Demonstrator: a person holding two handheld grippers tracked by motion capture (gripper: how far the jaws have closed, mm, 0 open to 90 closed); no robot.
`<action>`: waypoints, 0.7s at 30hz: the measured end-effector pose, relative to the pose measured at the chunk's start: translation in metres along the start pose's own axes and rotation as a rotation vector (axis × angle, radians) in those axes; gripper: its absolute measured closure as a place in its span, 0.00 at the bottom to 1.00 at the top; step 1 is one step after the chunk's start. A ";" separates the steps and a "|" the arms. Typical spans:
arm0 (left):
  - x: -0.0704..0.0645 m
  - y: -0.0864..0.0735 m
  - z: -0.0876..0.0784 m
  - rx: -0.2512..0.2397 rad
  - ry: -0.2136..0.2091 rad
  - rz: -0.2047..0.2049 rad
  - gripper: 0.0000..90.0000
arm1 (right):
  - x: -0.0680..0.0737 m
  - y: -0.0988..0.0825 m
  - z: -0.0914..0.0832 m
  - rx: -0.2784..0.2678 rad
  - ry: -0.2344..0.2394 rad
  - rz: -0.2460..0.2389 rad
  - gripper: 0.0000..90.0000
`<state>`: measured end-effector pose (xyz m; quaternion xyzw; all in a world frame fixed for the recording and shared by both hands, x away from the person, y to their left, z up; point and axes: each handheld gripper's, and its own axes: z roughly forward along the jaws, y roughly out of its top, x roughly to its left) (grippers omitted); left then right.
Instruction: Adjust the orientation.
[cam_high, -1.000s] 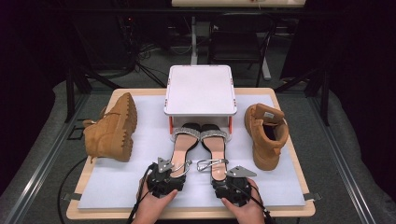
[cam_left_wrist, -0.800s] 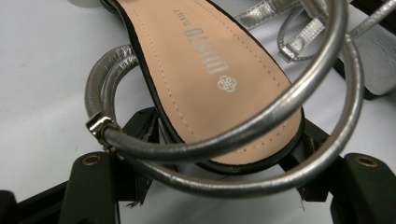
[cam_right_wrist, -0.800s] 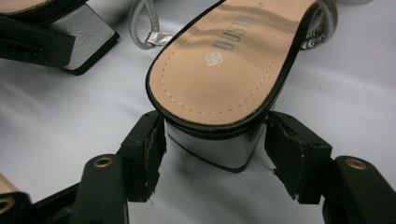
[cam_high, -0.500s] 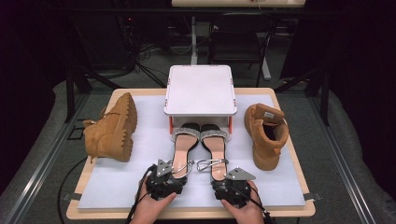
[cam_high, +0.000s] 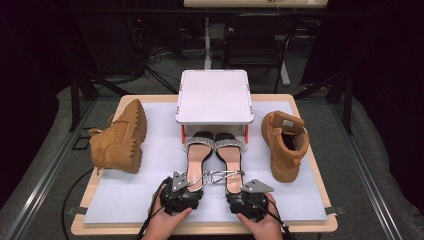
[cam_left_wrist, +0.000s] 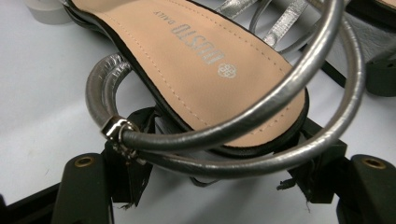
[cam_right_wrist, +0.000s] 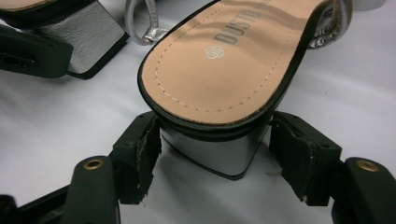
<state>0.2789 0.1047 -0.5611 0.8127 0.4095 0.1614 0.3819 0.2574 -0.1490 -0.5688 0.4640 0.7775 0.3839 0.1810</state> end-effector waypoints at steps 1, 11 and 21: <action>0.000 0.000 0.000 0.000 0.000 -0.001 0.34 | 0.000 0.000 0.000 -0.001 0.001 0.000 0.38; -0.001 0.000 0.004 -0.007 0.007 0.007 0.33 | 0.000 0.000 0.000 -0.003 -0.003 -0.002 0.37; 0.000 0.000 0.003 -0.007 0.001 0.002 0.33 | -0.001 0.001 0.002 -0.001 0.000 -0.020 0.36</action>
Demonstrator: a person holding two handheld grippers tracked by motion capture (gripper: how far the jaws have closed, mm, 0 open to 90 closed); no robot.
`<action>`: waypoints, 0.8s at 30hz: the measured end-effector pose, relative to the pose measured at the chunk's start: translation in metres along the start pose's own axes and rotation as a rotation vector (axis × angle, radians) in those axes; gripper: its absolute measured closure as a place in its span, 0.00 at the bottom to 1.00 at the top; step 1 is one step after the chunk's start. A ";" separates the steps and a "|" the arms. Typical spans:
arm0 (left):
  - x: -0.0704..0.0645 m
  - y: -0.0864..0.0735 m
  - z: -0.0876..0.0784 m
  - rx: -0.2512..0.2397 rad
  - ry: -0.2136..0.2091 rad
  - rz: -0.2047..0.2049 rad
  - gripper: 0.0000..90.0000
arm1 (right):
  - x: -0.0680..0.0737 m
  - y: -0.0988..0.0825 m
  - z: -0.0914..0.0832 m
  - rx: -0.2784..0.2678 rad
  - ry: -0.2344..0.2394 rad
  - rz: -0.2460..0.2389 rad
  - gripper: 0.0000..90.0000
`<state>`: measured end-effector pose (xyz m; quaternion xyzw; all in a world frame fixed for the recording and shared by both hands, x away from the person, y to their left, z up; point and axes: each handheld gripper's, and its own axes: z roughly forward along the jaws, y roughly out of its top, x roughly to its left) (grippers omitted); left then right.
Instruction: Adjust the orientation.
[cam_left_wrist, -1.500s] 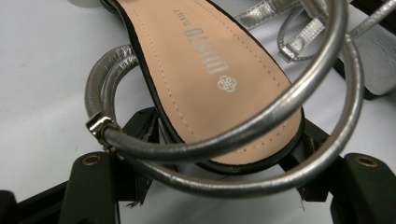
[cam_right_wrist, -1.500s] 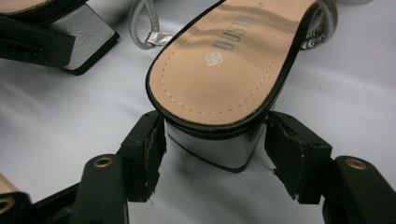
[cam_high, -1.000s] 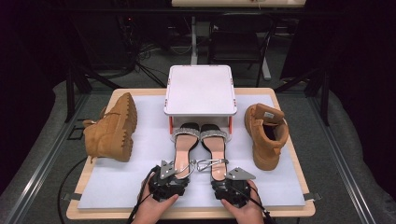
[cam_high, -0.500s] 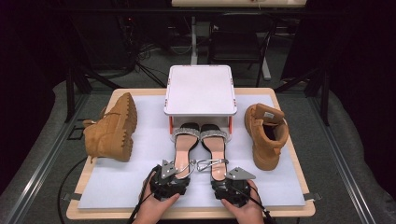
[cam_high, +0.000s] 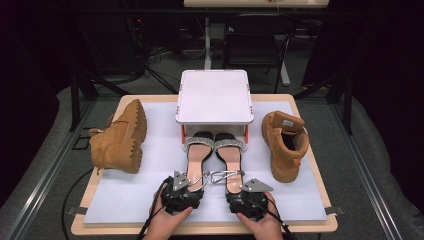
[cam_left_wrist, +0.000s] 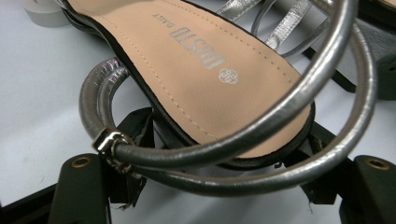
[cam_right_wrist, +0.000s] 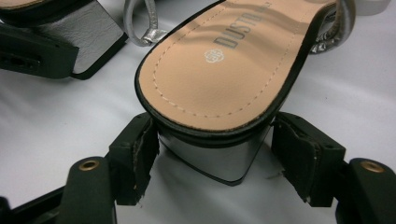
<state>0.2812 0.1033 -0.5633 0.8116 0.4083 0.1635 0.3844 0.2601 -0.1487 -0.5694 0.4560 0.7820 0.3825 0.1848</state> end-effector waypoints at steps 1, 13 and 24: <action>0.000 0.000 0.000 0.003 0.000 0.003 0.33 | 0.000 0.000 0.000 -0.001 0.000 0.005 0.36; 0.003 0.005 0.000 0.029 -0.014 -0.002 0.34 | -0.003 0.007 -0.001 0.049 0.014 0.000 0.36; 0.015 0.021 -0.001 0.018 -0.051 -0.037 0.34 | -0.011 0.023 0.000 0.016 0.029 0.049 0.37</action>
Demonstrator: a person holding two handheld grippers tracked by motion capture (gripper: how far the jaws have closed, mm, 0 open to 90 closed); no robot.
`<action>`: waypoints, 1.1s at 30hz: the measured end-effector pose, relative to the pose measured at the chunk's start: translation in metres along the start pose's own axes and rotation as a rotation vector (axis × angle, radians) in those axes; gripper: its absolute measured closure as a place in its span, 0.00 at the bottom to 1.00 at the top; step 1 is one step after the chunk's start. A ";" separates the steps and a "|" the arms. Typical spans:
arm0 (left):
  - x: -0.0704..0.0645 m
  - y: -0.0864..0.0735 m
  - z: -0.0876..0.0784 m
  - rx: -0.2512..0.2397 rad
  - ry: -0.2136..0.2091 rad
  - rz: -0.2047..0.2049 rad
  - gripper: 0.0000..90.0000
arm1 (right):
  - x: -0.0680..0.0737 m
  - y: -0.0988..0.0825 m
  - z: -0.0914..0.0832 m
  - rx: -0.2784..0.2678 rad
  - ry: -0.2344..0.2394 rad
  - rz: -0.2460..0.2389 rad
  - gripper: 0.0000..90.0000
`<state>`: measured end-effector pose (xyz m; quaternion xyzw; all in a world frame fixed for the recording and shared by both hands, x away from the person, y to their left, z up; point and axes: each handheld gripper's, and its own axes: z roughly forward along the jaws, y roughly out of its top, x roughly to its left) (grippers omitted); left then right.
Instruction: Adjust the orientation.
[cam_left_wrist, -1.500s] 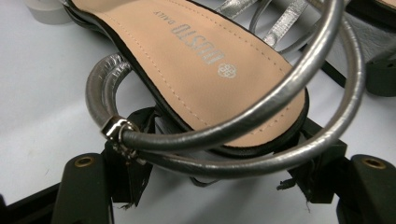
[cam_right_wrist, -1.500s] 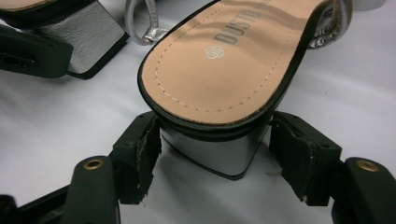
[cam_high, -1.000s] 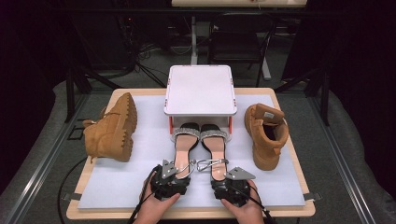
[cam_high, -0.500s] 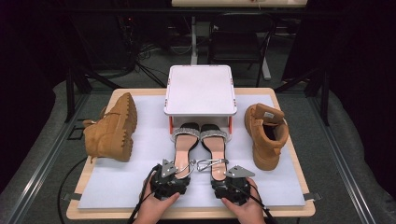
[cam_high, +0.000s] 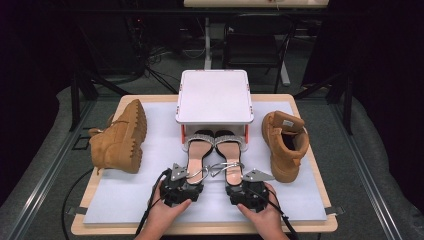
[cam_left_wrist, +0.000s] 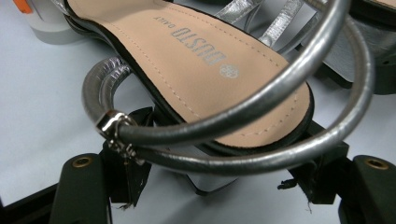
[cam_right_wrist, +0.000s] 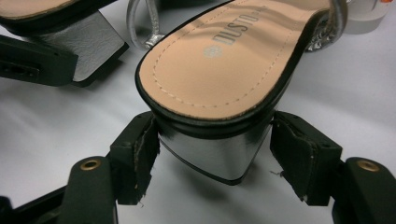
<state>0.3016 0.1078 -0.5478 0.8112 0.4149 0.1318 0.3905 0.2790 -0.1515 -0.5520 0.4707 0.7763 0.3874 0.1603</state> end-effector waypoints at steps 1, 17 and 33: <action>0.000 0.000 0.000 0.000 0.000 0.000 0.34 | 0.000 0.000 0.000 0.000 0.000 0.000 0.37; 0.014 0.017 0.010 -0.004 -0.016 -0.025 0.34 | -0.007 0.016 0.010 -0.003 -0.005 0.023 0.37; 0.023 0.025 0.025 0.013 -0.004 -0.026 0.34 | -0.017 0.025 0.025 0.022 -0.009 0.019 0.37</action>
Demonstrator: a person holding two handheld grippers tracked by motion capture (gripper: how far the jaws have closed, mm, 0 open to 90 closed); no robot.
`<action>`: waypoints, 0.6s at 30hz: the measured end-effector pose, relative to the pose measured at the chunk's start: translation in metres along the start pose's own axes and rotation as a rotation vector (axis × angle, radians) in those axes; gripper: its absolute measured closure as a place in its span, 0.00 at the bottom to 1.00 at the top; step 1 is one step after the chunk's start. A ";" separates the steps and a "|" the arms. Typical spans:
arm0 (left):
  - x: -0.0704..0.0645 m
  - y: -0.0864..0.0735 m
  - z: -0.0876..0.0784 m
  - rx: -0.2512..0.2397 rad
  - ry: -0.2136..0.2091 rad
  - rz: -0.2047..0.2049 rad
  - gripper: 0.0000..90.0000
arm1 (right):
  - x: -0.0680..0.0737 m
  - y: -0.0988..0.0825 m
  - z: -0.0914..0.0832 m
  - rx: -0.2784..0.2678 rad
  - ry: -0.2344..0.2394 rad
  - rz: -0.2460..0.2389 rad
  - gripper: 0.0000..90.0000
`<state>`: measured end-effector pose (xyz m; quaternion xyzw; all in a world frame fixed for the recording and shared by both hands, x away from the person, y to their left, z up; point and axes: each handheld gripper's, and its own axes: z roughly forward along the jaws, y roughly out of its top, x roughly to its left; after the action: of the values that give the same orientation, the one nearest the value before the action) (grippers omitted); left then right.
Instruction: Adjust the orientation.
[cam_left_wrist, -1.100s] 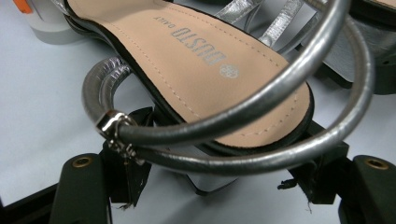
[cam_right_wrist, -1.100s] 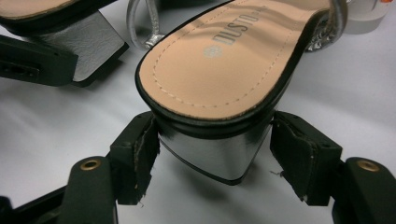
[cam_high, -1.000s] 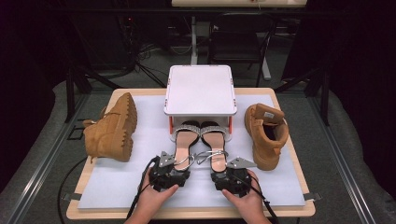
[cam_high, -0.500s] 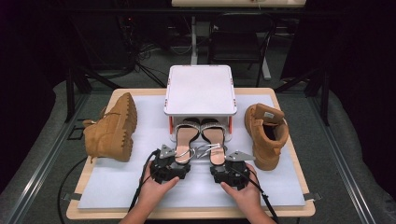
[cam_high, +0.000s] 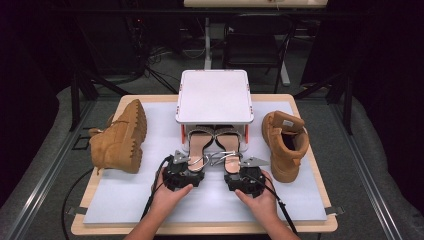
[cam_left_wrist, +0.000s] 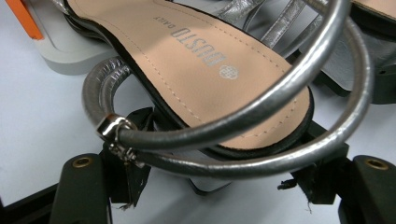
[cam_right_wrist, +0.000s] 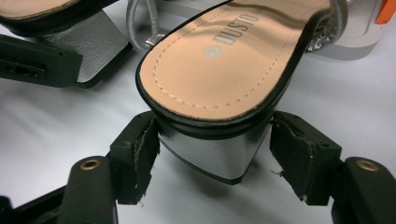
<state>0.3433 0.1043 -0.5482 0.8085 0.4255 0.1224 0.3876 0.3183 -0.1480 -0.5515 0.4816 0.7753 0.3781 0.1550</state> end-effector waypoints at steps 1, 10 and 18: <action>0.001 0.001 0.000 0.003 0.000 0.004 0.34 | -0.001 0.001 0.001 -0.002 -0.001 0.002 0.37; 0.005 0.008 0.005 -0.003 0.007 -0.001 0.34 | -0.005 0.008 0.006 0.000 -0.003 -0.002 0.37; 0.010 0.016 0.013 0.004 0.023 0.003 0.34 | -0.009 0.017 0.014 0.001 -0.012 -0.011 0.37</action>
<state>0.3661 0.0999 -0.5463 0.8085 0.4289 0.1313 0.3809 0.3416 -0.1453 -0.5498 0.4796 0.7773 0.3739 0.1614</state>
